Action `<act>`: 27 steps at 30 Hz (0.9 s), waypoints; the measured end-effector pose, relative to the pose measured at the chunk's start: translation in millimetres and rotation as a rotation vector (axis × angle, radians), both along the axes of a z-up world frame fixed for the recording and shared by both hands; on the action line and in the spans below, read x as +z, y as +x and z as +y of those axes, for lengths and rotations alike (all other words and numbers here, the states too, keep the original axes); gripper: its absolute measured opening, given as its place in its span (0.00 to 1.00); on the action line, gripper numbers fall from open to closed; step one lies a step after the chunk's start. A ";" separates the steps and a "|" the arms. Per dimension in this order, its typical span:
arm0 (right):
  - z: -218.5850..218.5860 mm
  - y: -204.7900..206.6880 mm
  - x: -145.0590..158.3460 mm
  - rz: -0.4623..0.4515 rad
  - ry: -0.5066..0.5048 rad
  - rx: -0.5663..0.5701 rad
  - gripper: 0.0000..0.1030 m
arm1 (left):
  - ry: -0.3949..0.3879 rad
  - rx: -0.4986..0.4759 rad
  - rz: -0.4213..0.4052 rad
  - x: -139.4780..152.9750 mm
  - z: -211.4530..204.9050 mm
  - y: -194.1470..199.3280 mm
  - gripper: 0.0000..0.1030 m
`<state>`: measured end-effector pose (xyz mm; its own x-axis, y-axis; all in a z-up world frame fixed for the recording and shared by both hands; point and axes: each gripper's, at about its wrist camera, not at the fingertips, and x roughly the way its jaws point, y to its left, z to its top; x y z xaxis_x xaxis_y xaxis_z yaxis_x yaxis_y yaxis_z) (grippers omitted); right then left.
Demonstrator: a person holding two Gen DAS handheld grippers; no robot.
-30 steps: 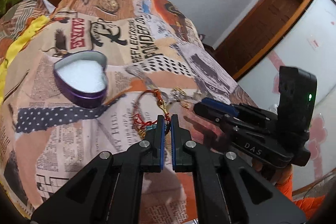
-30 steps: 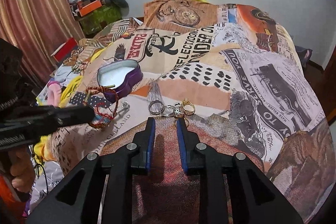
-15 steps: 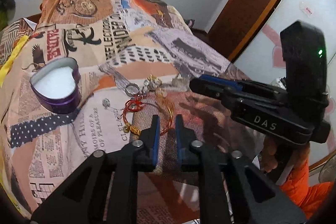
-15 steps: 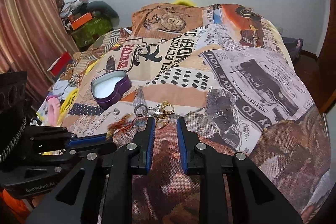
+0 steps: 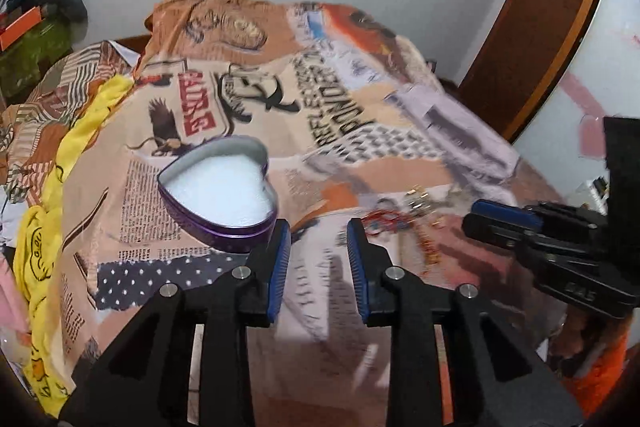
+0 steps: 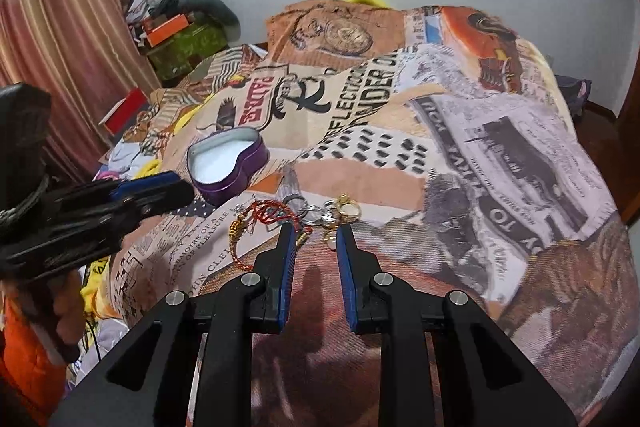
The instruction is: Organize jewelry
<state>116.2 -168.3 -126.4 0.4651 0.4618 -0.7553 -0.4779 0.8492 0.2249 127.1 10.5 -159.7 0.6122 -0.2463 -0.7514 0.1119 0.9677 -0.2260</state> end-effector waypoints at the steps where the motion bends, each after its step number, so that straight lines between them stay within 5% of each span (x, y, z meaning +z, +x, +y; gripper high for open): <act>1: 4.0 2.1 -3.5 0.015 0.003 0.011 0.18 | 0.009 -0.005 0.008 -4.4 -1.4 2.2 0.27; 13: 24.5 6.6 -26.4 0.067 -0.073 0.092 0.18 | 0.077 -0.087 0.018 -31.6 -29.1 13.2 0.27; 19: 22.5 7.0 -32.9 0.030 -0.110 0.091 0.14 | 0.028 -0.067 0.008 -38.8 -26.7 20.3 0.26; 27: 21.1 8.4 -29.2 -0.003 -0.113 0.045 0.07 | 0.005 -0.032 -0.012 -36.4 -18.0 18.9 0.08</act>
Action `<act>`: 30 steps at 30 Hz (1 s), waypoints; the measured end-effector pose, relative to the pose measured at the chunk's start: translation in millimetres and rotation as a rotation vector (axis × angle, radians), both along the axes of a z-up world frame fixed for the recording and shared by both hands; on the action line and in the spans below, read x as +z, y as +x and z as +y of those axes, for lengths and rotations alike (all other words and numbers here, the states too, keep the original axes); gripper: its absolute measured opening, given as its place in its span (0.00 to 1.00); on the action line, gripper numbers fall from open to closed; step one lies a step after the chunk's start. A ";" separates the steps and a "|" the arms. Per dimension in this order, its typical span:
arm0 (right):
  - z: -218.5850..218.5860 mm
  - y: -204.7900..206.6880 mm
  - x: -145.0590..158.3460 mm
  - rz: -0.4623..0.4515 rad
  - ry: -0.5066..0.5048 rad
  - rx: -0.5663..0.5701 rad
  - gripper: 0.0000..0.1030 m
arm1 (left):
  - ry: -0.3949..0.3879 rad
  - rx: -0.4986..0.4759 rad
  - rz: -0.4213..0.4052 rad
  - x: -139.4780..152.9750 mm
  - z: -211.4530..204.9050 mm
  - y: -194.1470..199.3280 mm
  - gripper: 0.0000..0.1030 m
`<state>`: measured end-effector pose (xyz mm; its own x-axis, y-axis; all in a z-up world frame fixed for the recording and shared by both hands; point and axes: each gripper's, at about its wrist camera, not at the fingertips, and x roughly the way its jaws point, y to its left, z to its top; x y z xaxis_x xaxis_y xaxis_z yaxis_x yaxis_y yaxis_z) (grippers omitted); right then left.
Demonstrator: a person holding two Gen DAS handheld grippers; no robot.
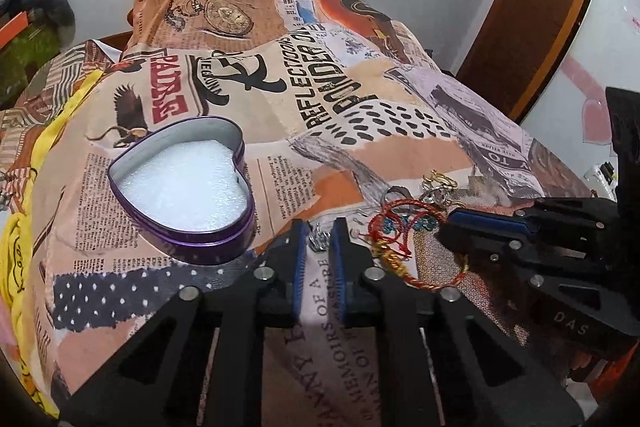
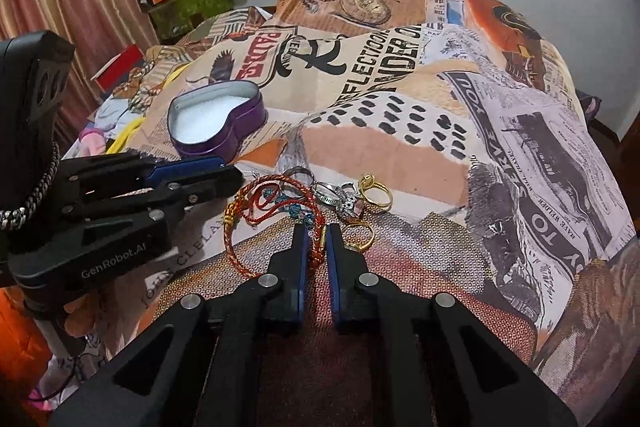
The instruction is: Organize jewelry
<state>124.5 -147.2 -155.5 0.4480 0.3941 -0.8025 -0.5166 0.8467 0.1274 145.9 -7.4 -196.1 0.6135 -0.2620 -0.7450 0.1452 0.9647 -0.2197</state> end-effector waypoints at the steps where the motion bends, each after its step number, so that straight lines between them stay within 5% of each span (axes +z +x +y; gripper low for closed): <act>1: -0.9 0.1 1.1 -0.005 0.004 -0.008 0.07 | -0.004 -0.001 0.000 0.6 1.3 0.2 0.08; 16: -24.1 -20.1 54.1 -0.169 0.055 -0.080 0.07 | -0.006 -0.032 -0.075 29.7 -9.2 -23.8 0.08; 30: -27.8 -22.7 39.0 -0.108 0.098 -0.074 0.07 | -0.105 -0.149 -0.155 77.3 -37.2 -40.1 0.08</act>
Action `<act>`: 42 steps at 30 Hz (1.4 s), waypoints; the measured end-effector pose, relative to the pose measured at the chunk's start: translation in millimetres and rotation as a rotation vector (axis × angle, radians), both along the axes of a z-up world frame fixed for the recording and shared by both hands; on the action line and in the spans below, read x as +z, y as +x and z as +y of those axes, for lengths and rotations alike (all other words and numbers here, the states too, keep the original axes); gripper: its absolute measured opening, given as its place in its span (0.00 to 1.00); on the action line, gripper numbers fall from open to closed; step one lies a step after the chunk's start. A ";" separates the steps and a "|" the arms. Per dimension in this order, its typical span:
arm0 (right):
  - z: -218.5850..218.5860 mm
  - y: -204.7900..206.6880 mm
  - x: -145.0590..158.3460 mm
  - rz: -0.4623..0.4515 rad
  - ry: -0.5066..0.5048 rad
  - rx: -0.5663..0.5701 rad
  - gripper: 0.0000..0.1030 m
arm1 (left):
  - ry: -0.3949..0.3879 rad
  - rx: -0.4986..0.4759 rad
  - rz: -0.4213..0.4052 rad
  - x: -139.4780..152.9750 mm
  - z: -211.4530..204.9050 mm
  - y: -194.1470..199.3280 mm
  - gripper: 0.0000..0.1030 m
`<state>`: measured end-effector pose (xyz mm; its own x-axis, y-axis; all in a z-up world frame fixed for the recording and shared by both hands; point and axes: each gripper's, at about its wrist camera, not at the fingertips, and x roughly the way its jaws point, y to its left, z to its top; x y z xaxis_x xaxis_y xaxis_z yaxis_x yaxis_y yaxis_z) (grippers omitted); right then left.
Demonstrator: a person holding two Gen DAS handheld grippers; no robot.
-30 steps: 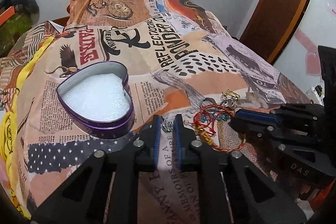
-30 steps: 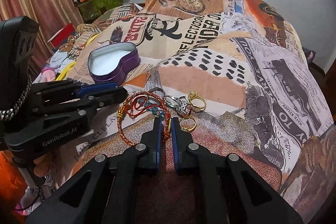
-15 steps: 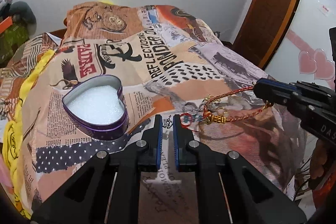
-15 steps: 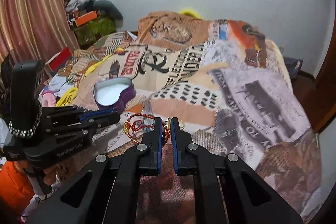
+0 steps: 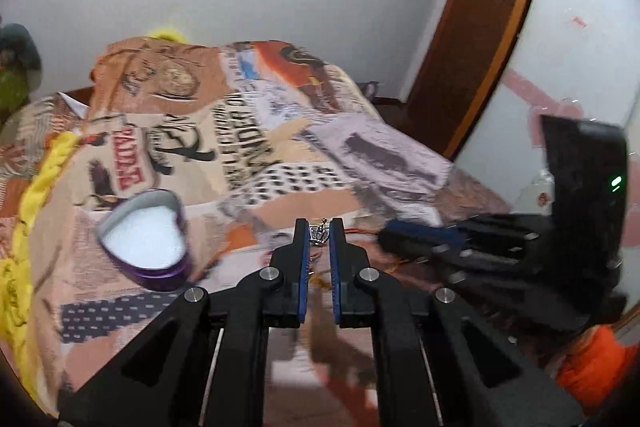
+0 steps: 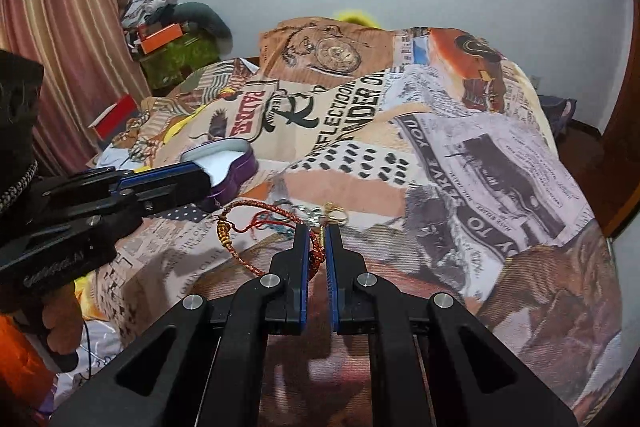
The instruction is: Organize jewelry
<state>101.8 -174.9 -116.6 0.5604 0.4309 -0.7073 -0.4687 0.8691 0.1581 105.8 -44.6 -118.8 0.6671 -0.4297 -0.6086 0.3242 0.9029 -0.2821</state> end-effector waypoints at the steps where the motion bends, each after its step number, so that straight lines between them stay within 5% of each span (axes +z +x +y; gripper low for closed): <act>1: 1.9 -0.6 -0.5 0.001 0.001 0.005 0.07 | -0.022 -0.013 0.007 1.2 -1.3 0.0 0.08; 13: 7.7 3.2 -23.6 0.056 -0.025 0.023 0.06 | -0.161 -0.041 -0.013 27.8 8.5 -7.1 0.08; 23: -0.6 4.3 -17.5 0.048 -0.020 -0.005 0.06 | -0.174 0.038 0.042 10.3 34.2 -6.0 0.08; 33: 6.6 -2.3 4.8 0.014 0.061 0.036 0.06 | -0.137 -0.024 0.089 -7.2 11.9 1.4 0.08; 42: 14.4 6.7 -15.1 0.085 0.054 0.063 0.05 | -0.249 -0.066 0.084 2.4 16.3 -0.6 0.08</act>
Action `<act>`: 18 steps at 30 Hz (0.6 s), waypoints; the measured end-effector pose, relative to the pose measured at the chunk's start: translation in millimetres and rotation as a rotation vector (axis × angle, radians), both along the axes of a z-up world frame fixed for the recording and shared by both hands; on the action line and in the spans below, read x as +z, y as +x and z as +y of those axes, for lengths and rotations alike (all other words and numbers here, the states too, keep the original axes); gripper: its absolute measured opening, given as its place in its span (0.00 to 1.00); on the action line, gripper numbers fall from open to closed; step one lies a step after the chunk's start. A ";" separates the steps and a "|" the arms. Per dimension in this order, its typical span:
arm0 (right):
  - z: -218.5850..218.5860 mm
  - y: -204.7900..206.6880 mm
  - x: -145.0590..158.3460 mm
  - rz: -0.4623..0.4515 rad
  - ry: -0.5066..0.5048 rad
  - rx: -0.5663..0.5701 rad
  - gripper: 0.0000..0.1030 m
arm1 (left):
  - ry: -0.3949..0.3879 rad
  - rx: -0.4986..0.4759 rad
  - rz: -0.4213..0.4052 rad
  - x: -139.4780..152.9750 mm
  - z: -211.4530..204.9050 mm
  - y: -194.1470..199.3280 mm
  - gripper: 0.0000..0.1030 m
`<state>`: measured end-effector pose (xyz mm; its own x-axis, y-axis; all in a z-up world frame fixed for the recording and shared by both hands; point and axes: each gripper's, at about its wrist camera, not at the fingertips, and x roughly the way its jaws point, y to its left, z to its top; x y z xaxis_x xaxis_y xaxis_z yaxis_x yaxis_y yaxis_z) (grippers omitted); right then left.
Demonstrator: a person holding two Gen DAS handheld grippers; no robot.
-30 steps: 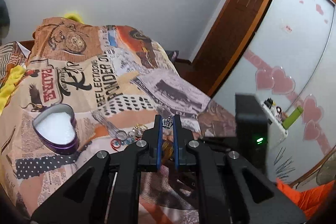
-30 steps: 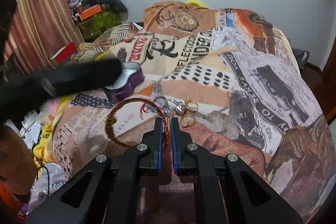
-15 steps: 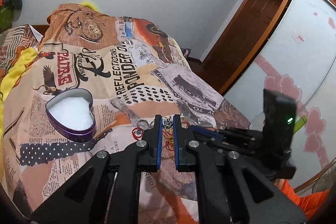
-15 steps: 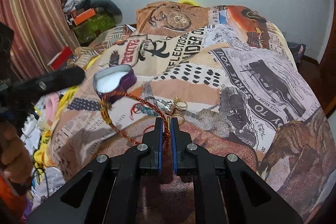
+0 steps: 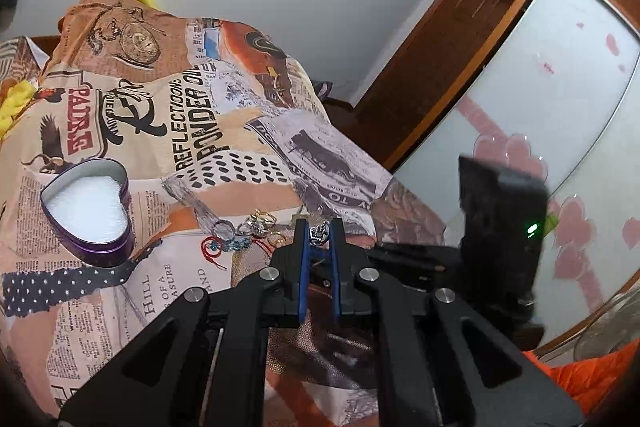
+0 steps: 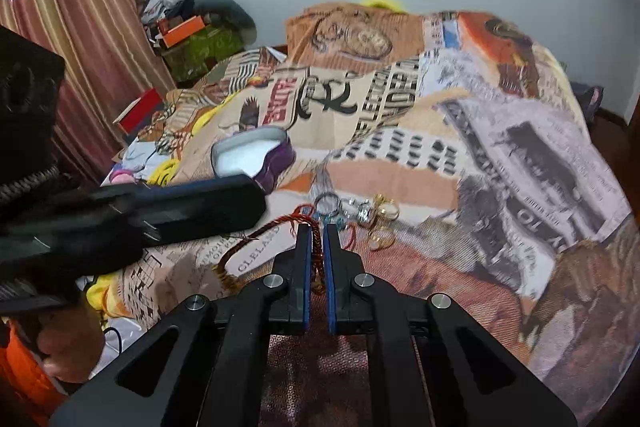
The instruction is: Organize jewelry
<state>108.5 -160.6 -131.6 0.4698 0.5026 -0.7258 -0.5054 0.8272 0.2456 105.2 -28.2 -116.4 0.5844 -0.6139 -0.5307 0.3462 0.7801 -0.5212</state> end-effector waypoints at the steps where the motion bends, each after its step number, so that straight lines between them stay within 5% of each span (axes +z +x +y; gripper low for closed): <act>1: -1.0 0.1 -0.8 0.003 0.003 -0.004 0.05 | -0.007 0.009 0.003 0.2 3.8 0.7 0.08; 10: -8.3 -4.1 12.0 -0.022 0.038 -0.018 0.05 | 0.049 0.092 0.034 -11.4 25.8 1.2 0.08; 18: -0.7 -6.0 20.6 -0.062 0.023 -0.021 0.05 | 0.091 0.057 0.038 -20.9 19.1 -7.1 0.08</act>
<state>102.5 -161.3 -111.0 0.5242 0.5078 -0.6836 -0.5025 0.8325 0.2331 98.1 -9.2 -137.2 0.5954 -0.5283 -0.6053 0.2808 0.8427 -0.4593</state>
